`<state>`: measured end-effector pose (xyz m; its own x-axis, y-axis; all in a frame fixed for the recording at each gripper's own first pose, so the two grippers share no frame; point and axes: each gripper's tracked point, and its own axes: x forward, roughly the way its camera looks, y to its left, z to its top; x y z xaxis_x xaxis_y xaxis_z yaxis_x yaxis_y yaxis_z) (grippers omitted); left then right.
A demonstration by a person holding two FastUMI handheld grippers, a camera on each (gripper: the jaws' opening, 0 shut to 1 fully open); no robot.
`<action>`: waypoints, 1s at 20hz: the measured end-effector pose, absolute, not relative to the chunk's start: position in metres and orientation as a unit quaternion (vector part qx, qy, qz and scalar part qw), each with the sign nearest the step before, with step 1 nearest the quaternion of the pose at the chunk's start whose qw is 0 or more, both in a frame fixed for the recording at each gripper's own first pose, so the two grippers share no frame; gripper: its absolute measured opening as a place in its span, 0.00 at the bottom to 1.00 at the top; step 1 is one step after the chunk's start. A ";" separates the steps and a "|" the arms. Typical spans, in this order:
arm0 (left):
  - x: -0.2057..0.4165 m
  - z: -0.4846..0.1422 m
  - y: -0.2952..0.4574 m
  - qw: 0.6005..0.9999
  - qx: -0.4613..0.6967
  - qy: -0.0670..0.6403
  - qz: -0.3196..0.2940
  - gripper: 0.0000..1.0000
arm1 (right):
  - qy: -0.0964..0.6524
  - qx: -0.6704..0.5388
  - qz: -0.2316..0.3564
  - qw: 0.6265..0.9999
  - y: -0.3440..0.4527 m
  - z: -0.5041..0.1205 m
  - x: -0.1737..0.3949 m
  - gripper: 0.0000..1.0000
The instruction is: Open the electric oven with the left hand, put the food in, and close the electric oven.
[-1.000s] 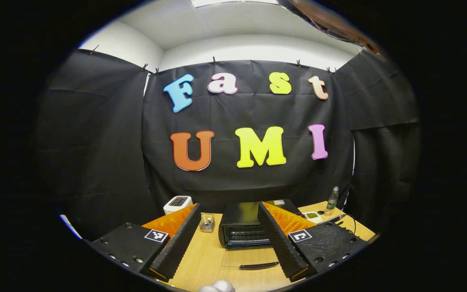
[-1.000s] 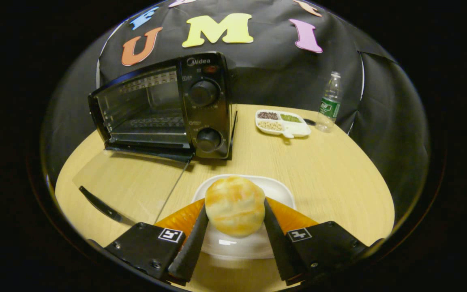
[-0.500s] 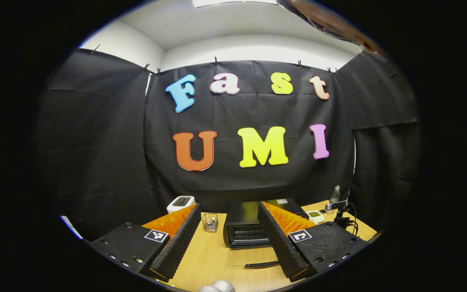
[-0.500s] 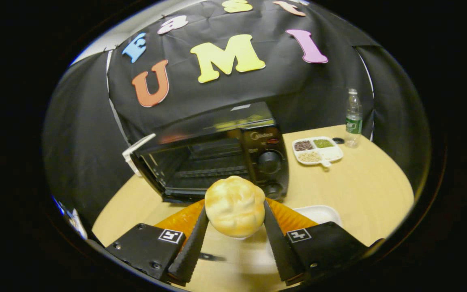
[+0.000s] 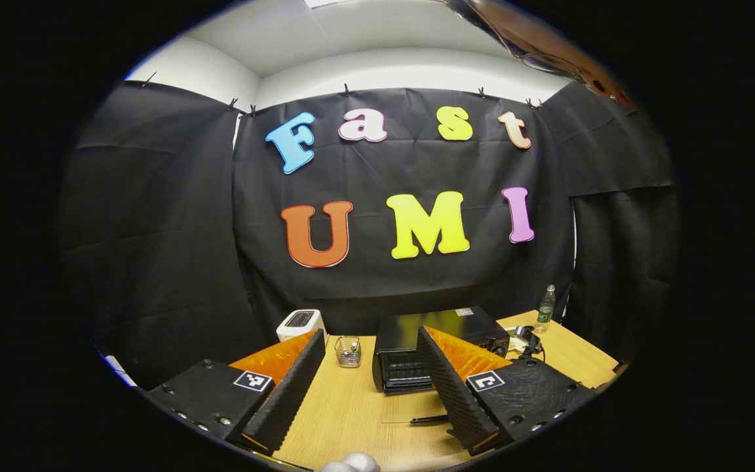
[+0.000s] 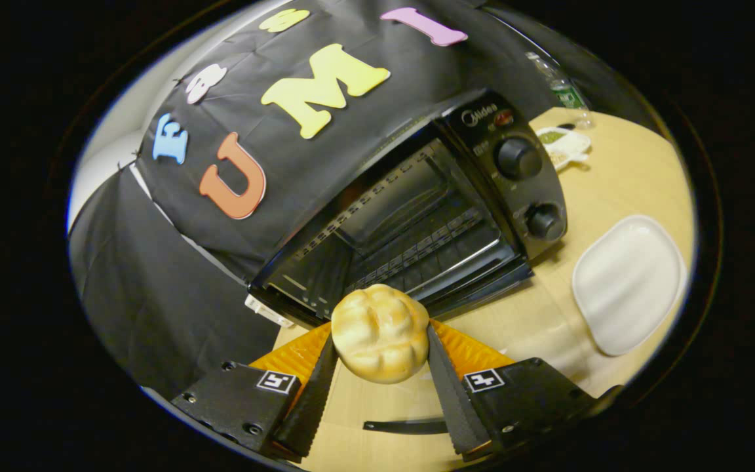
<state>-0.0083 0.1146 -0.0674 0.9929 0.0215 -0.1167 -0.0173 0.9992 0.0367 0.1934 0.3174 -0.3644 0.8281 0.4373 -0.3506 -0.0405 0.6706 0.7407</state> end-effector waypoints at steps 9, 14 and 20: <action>-0.003 -0.079 0.127 0.997 0.018 0.069 0.006 0.92 | 0.259 0.427 0.085 0.862 0.321 -0.384 0.242 0.78; -0.003 -0.081 0.129 0.997 0.020 0.071 0.002 0.93 | 0.264 0.422 0.074 0.864 0.328 -0.381 0.249 0.75; -0.005 -0.081 0.132 0.997 0.011 0.072 0.005 0.93 | 0.255 0.400 0.050 0.879 0.316 -0.365 0.272 0.78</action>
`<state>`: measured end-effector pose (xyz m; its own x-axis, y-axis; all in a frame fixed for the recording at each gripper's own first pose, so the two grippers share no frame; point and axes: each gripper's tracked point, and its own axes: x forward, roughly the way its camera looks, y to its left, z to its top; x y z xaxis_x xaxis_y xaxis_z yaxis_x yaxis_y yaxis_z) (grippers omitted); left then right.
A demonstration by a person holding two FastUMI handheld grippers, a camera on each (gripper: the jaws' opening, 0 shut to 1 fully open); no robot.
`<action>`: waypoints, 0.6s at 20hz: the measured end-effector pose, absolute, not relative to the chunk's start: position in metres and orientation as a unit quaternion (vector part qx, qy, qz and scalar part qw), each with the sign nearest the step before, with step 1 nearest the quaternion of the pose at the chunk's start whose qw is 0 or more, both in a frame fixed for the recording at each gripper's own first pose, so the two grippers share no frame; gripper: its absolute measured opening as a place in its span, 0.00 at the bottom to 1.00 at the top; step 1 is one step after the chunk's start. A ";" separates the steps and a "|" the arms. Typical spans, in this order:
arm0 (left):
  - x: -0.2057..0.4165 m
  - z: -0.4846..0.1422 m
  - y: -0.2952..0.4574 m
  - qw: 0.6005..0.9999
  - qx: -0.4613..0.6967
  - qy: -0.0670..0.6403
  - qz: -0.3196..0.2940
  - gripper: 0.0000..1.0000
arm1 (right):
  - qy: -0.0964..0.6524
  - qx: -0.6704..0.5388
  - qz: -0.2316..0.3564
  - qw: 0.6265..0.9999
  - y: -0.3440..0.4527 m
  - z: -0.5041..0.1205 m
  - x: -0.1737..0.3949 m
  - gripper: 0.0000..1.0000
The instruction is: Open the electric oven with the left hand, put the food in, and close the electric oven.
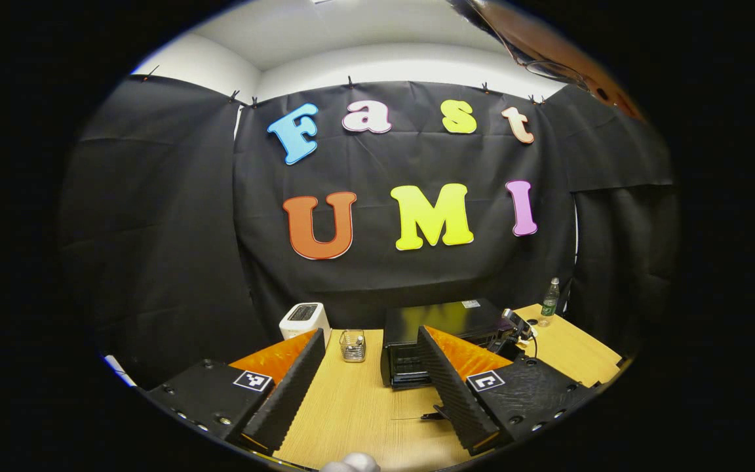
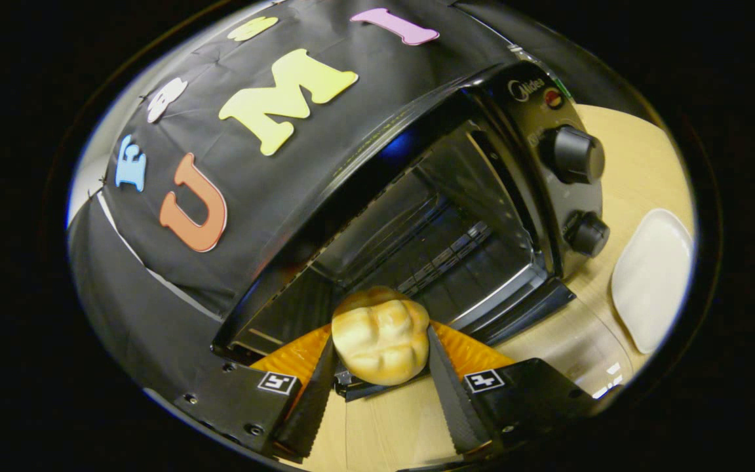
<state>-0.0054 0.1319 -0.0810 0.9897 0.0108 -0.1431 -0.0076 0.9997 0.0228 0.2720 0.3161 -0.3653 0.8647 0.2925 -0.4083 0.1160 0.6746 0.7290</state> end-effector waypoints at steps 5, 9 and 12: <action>-0.005 -0.081 0.130 0.997 0.016 0.071 0.004 0.93 | 0.261 0.375 0.017 0.889 0.306 -0.375 0.289 0.79; -0.004 -0.081 0.128 0.997 0.016 0.073 0.005 0.93 | 0.254 0.335 0.014 0.907 0.305 -0.376 0.289 0.90; -0.004 -0.084 0.128 0.997 0.018 0.073 0.004 0.93 | 0.250 0.311 0.012 0.917 0.304 -0.373 0.286 1.00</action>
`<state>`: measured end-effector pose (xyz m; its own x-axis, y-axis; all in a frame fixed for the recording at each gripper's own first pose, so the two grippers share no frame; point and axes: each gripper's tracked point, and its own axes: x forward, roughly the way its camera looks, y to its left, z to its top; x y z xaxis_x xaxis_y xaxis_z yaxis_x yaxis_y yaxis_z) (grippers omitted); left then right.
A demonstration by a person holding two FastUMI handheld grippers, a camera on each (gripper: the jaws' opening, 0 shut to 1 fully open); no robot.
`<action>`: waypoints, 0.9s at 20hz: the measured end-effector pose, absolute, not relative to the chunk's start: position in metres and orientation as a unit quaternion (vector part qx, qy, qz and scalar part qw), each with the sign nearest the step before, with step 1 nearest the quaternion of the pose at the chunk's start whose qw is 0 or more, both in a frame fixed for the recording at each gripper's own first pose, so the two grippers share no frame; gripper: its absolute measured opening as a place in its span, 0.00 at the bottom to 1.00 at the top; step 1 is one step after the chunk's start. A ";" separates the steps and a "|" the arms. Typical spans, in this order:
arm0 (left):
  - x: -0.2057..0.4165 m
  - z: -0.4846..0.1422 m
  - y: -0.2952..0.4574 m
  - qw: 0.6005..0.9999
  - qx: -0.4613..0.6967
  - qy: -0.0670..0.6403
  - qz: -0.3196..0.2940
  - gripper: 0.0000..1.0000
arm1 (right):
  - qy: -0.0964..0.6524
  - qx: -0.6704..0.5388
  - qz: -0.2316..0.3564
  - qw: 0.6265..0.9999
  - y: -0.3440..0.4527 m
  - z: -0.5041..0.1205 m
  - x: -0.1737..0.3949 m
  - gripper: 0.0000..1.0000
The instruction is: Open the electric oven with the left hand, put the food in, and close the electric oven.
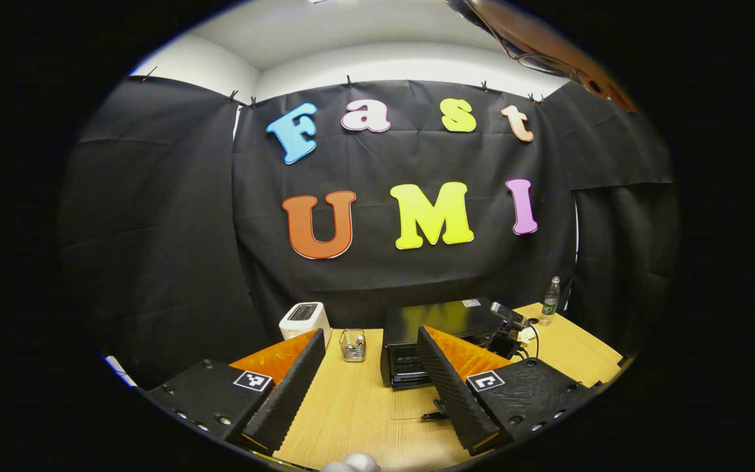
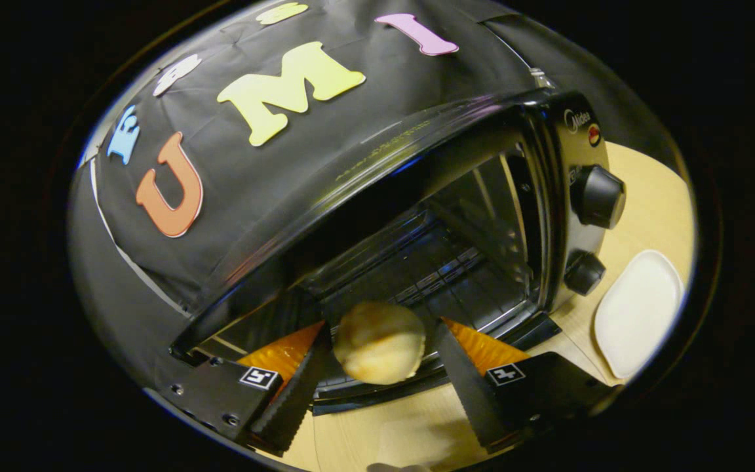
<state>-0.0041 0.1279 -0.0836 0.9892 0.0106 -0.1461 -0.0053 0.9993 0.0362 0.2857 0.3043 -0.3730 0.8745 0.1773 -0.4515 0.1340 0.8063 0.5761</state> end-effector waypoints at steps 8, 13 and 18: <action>0.002 -0.086 0.127 0.997 0.014 0.069 0.005 0.92 | 0.218 0.231 0.028 0.948 0.273 -0.341 0.254 1.00; 0.004 -0.094 0.124 0.998 0.015 0.059 0.003 0.92 | 0.161 0.160 0.048 0.973 0.225 -0.269 0.194 0.96; 0.007 -0.102 0.118 0.999 0.010 0.051 0.001 0.92 | 0.073 0.090 0.037 0.993 0.159 -0.163 0.142 1.00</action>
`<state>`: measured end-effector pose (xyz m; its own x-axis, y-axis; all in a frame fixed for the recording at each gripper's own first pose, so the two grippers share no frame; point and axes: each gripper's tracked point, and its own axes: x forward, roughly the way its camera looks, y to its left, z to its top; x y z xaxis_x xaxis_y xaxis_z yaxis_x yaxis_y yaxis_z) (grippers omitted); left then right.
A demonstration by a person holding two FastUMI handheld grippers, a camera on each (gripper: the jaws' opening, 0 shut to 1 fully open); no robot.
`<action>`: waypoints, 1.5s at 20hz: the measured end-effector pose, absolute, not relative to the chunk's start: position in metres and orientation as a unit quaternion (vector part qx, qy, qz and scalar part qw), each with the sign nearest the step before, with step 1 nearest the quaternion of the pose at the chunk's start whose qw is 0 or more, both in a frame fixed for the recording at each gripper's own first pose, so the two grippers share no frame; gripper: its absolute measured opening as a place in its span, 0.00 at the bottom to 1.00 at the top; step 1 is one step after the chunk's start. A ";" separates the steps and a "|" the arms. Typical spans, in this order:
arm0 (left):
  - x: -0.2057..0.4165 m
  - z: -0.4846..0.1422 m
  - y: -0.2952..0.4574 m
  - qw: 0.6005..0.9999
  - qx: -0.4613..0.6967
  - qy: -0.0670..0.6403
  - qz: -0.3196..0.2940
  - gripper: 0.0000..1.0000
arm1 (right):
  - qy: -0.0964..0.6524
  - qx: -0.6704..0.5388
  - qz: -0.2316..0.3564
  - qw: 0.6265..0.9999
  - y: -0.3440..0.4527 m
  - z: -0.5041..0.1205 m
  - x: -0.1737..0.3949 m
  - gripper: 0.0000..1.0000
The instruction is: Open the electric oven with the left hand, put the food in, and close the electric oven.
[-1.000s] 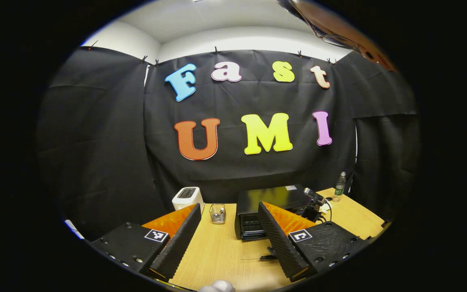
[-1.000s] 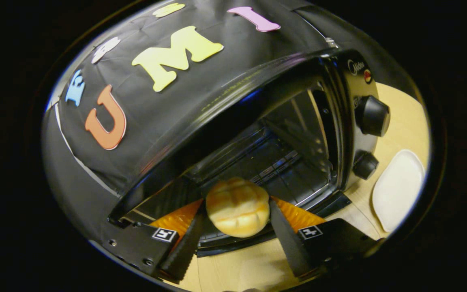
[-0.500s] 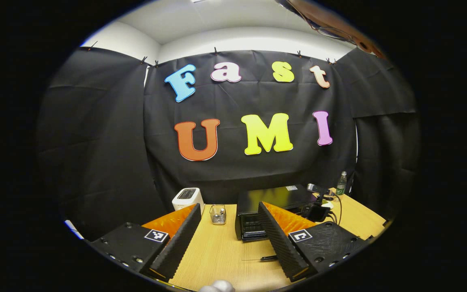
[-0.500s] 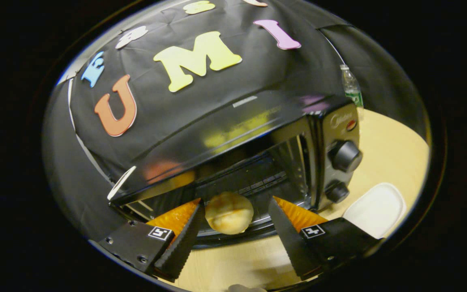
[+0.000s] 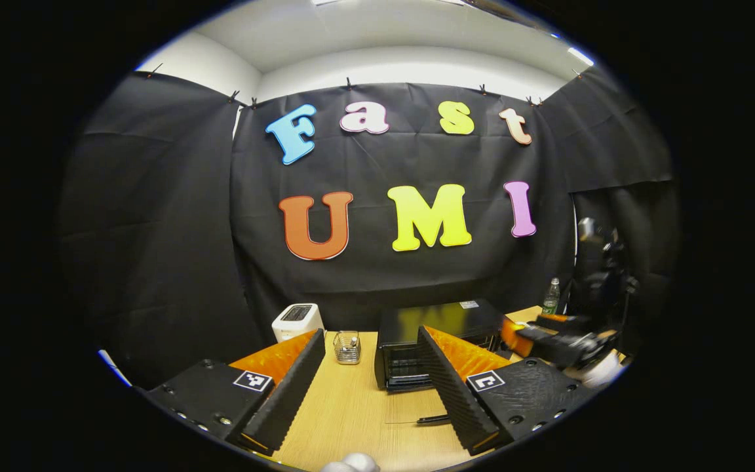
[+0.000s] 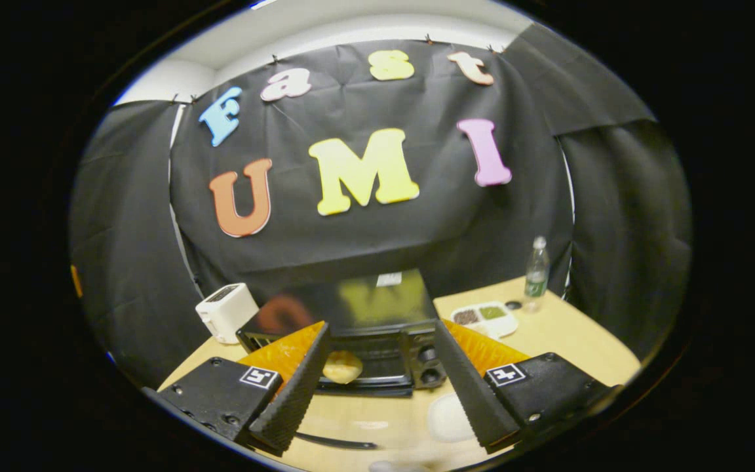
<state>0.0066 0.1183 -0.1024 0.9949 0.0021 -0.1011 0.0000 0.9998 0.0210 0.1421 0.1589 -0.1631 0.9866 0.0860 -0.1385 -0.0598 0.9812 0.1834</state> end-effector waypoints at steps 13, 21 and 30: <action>-0.002 -0.237 0.037 0.987 -0.033 0.152 -0.033 0.93 | -0.065 0.003 -0.008 0.998 0.045 0.016 0.038 0.96; -0.007 -0.371 -0.018 0.960 -0.028 0.273 -0.048 0.93 | -0.059 0.008 0.001 0.998 0.022 0.021 0.029 0.96; 0.009 -0.447 -0.034 0.939 -0.025 0.342 -0.041 0.93 | -0.036 0.009 -0.003 0.999 0.005 0.004 0.042 0.96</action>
<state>0.0095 -0.0344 -0.4473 0.7633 -0.0945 -0.6391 0.0604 0.9954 -0.0750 0.0419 0.0052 0.0041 0.9974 -0.0069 0.0715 0.0056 0.9998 0.0183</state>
